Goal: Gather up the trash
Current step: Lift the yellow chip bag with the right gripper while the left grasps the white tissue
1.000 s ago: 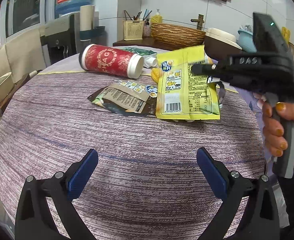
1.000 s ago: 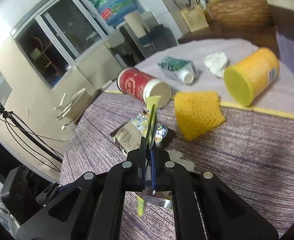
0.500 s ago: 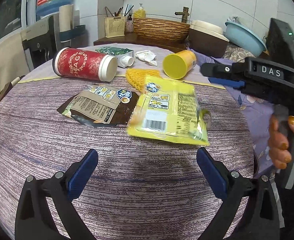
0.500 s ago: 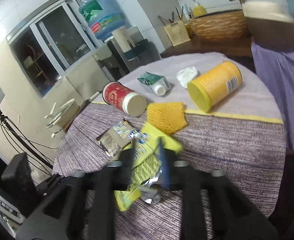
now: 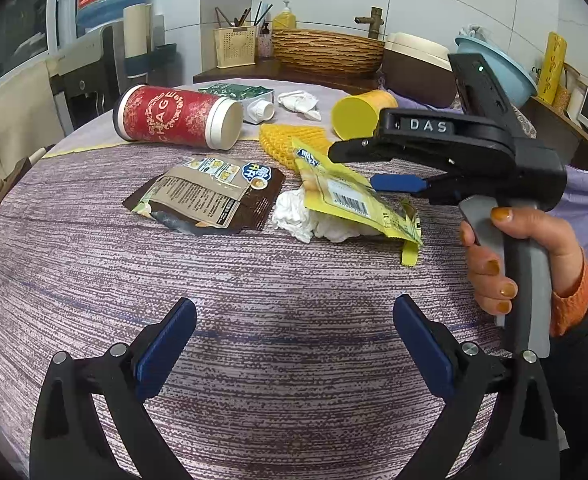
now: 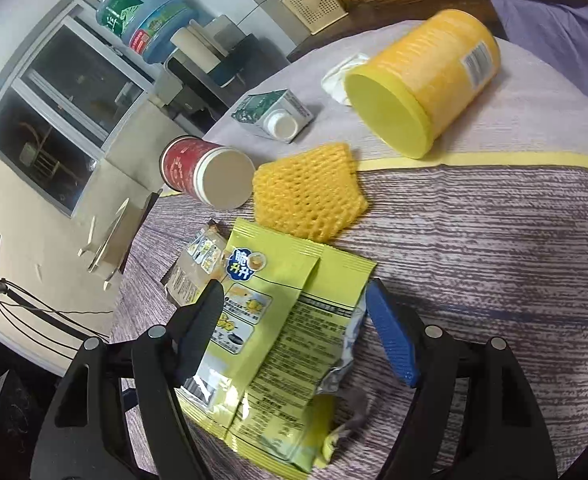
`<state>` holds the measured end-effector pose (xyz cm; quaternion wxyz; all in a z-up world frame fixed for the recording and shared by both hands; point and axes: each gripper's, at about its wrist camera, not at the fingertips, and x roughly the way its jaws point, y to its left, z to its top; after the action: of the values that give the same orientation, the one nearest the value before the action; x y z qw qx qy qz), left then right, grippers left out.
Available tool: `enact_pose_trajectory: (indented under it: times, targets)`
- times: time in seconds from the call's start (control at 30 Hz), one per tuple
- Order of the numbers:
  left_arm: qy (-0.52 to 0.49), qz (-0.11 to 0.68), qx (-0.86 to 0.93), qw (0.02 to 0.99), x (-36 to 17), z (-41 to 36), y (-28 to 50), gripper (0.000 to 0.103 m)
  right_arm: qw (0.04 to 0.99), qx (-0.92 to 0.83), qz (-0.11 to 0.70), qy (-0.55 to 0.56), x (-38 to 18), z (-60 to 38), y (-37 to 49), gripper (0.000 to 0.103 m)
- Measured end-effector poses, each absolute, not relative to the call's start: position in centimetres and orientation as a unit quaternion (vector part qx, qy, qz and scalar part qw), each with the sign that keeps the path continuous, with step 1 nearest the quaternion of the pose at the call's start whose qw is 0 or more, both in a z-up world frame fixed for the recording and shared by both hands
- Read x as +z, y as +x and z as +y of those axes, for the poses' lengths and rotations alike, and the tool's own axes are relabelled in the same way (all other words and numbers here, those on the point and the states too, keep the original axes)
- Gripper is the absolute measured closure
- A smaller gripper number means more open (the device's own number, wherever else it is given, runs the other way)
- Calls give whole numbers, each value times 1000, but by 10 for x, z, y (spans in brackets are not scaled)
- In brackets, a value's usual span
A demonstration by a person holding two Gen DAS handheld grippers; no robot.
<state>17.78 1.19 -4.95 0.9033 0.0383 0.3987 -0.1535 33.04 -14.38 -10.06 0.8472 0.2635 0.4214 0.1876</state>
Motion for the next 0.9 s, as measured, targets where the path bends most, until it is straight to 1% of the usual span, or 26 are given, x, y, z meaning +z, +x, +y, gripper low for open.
enact_pose_trajectory:
  times: [0.13, 0.2, 0.23, 0.27, 0.43, 0.53, 0.67, 0.7, 0.77, 0.83, 0.87, 0.9]
  targets:
    - [30, 403, -151, 902, -52, 17, 177, 5, 851, 191, 424, 243, -93, -132, 323, 27]
    - [26, 402, -152, 902, -52, 19, 176, 5, 870, 173, 410, 212, -84, -129, 314, 22]
    - [25, 402, -152, 903, -52, 21, 175, 5, 881, 170, 399, 190, -79, -127, 307, 17]
    - [24, 401, -151, 903, -53, 22, 174, 5, 888, 169, 392, 172, -75, -126, 301, 16]
    - [18, 400, -147, 905, -54, 31, 167, 5, 921, 199, 333, 21, -59, -106, 255, 13]
    - [10, 402, -144, 904, -55, 35, 166, 5, 919, 219, 322, -61, -66, -92, 237, 13]
    - [7, 404, -142, 904, -55, 36, 167, 5, 914, 205, 325, -128, -82, -78, 236, 13]
    - [7, 403, -142, 904, -54, 36, 167, 5, 914, 188, 330, -143, -86, -76, 240, 15]
    - [7, 402, -143, 904, -53, 35, 166, 5, 909, 183, 348, -140, -89, -82, 245, 55]
    - [8, 402, -143, 905, -54, 35, 166, 5, 904, 196, 363, -116, -88, -86, 249, 63]
    - [8, 403, -143, 904, -54, 34, 167, 5, 905, 194, 360, -121, -87, -88, 246, 68]
    - [8, 404, -143, 904, -54, 33, 166, 5, 905, 192, 358, -129, -87, -89, 244, 69]
